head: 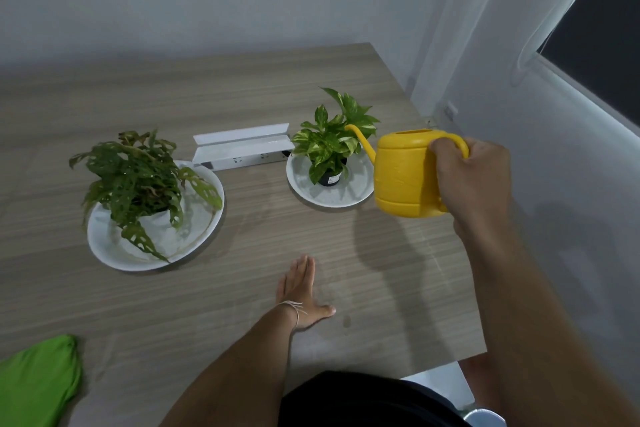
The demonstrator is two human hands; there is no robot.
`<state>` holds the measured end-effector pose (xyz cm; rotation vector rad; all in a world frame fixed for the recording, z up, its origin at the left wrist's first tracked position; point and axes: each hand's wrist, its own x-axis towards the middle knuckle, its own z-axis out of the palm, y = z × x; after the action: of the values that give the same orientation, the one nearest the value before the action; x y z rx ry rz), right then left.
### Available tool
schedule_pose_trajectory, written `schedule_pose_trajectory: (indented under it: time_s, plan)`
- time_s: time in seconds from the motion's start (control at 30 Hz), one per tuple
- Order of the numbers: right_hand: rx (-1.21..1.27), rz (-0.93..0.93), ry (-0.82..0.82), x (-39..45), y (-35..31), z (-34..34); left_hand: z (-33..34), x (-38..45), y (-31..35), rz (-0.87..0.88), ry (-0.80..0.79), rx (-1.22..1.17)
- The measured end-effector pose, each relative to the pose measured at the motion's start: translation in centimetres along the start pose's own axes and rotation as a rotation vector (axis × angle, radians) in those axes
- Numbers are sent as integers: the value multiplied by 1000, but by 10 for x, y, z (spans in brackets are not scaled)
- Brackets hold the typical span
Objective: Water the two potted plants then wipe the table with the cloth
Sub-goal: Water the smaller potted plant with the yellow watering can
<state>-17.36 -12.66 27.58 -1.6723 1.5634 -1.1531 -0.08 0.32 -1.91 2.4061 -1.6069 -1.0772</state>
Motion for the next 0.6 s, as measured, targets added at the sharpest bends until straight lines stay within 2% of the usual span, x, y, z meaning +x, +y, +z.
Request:
schedule_pose_trajectory:
  time_s: [0.6]
  plan:
    - [5,0,-12,-2,-2,2,0,1,0,8,1,12]
